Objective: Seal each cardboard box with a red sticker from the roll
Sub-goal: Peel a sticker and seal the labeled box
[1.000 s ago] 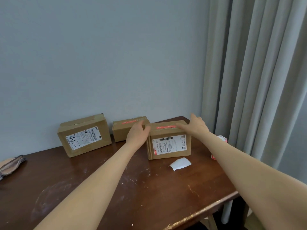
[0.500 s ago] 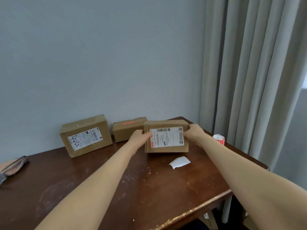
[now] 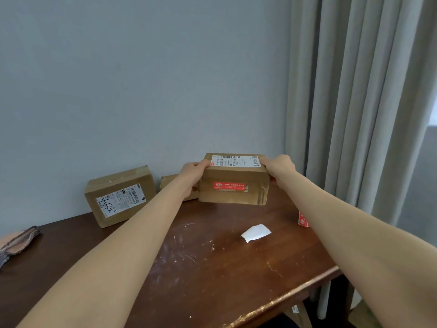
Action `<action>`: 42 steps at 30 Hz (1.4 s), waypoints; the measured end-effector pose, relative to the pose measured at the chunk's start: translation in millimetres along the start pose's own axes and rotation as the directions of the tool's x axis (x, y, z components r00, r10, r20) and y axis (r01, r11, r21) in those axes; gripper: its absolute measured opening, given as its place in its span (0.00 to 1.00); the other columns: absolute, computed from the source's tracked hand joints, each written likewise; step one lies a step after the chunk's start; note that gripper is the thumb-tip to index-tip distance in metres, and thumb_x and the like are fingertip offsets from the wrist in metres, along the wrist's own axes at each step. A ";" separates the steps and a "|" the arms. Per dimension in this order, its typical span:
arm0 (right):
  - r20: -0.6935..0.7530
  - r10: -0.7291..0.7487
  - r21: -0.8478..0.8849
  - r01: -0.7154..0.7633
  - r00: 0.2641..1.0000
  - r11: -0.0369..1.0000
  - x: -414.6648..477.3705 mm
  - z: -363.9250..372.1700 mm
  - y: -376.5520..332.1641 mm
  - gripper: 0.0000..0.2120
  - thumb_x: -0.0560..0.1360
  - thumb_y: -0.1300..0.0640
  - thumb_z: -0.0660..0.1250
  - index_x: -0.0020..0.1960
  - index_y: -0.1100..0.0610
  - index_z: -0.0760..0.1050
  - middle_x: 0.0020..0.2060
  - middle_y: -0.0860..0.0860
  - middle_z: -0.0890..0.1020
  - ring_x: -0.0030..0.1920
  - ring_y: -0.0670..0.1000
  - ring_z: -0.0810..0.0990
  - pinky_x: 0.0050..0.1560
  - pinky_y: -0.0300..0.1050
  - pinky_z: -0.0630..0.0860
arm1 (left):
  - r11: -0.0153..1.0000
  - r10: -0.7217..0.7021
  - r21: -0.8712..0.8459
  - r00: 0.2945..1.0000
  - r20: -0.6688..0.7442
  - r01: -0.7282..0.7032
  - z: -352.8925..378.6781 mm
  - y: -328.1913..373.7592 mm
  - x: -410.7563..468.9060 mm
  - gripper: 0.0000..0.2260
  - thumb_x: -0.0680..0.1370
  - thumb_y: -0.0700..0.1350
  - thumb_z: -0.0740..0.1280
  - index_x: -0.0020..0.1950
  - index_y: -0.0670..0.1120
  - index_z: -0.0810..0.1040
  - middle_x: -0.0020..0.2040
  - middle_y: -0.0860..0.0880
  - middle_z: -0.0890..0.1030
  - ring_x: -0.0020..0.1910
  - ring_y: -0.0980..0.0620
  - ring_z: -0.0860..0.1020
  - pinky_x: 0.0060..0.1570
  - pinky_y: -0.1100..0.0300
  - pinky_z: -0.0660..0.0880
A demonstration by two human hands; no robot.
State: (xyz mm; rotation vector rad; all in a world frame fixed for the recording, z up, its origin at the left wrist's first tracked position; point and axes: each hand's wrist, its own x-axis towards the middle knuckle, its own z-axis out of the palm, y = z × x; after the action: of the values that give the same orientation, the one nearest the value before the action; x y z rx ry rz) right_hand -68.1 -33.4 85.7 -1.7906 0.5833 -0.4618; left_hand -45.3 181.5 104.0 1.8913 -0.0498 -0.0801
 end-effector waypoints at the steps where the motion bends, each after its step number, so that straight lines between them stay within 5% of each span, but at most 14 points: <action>1: 0.005 0.022 0.024 -0.022 1.000 0.999 -0.4 -0.4 -0.7 0.15 0.70 0.46 0.69 0.39 0.58 0.73 0.44 0.56 0.83 0.45 0.58 0.83 0.51 0.56 0.81 | 1.000 -0.010 0.002 1.000 -0.003 0.010 0.5 1.2 1.1 0.15 0.79 0.53 0.62 0.59 0.45 0.76 0.54 0.47 0.79 0.56 0.48 0.75 0.64 0.50 0.70; 9: 0.005 0.043 0.067 -0.043 0.999 0.997 6.4 -3.6 -8.1 0.22 0.64 0.45 0.77 0.48 0.59 0.74 0.45 0.53 0.80 0.45 0.55 0.81 0.49 0.51 0.81 | 0.999 0.017 -0.050 1.000 -0.015 -0.018 6.1 12.6 14.8 0.15 0.77 0.50 0.66 0.61 0.44 0.77 0.55 0.47 0.81 0.57 0.48 0.77 0.63 0.50 0.72; 13: -0.025 -0.031 0.000 0.031 0.999 1.000 18.7 -1.0 -11.9 0.14 0.68 0.52 0.74 0.51 0.55 0.78 0.48 0.53 0.82 0.48 0.55 0.81 0.52 0.52 0.80 | 0.995 0.073 -0.060 0.997 -0.019 -0.074 14.0 21.5 25.6 0.16 0.77 0.38 0.65 0.65 0.43 0.75 0.58 0.48 0.79 0.58 0.50 0.76 0.58 0.54 0.75; 17: -0.102 -0.052 -0.082 0.044 0.993 0.996 33.4 8.5 -5.2 0.23 0.72 0.58 0.69 0.66 0.54 0.70 0.56 0.53 0.79 0.58 0.57 0.77 0.51 0.46 0.74 | 0.993 0.094 -0.066 0.995 -0.033 -0.096 32.8 20.0 36.5 0.13 0.78 0.36 0.63 0.62 0.39 0.75 0.45 0.50 0.77 0.52 0.51 0.73 0.59 0.54 0.75; 22: -0.123 0.026 0.023 -0.024 0.992 0.999 61.9 32.8 15.6 0.22 0.75 0.63 0.65 0.68 0.58 0.67 0.60 0.57 0.77 0.59 0.58 0.76 0.52 0.48 0.74 | 0.990 0.092 -0.106 0.995 0.025 -0.089 55.6 0.4 66.0 0.18 0.78 0.36 0.63 0.68 0.42 0.70 0.63 0.46 0.76 0.51 0.54 0.74 0.55 0.56 0.76; 29: -0.017 0.085 0.083 -0.083 0.996 0.993 108.0 73.3 42.1 0.27 0.73 0.64 0.68 0.70 0.57 0.66 0.64 0.59 0.72 0.59 0.58 0.75 0.52 0.48 0.74 | 0.988 0.058 -0.145 0.996 0.067 -0.048 75.8 -28.5 107.1 0.19 0.78 0.36 0.62 0.69 0.48 0.71 0.63 0.50 0.76 0.53 0.54 0.75 0.47 0.62 0.72; 35: 0.065 0.095 0.108 -0.102 0.993 0.989 133.1 99.5 52.1 0.31 0.71 0.65 0.68 0.73 0.54 0.63 0.65 0.57 0.73 0.61 0.57 0.74 0.50 0.46 0.71 | 0.996 -0.021 -0.086 0.999 0.045 0.025 82.3 -41.6 141.0 0.26 0.77 0.40 0.65 0.75 0.48 0.63 0.69 0.48 0.73 0.66 0.49 0.73 0.66 0.51 0.70; 42: 0.135 0.149 0.115 -0.165 0.980 0.980 143.2 111.3 61.5 0.35 0.67 0.65 0.67 0.73 0.53 0.62 0.63 0.56 0.75 0.61 0.58 0.75 0.50 0.50 0.75 | 0.997 -0.068 -0.037 0.995 0.068 0.071 89.2 -61.6 165.5 0.37 0.68 0.47 0.70 0.75 0.52 0.61 0.72 0.48 0.69 0.69 0.46 0.69 0.67 0.45 0.68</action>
State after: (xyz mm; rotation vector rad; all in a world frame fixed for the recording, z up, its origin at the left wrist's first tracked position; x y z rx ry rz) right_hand 101.4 -48.8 -2.1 -1.6260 0.5891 -0.2693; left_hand 112.2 104.3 12.4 1.8504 -0.0275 -0.1905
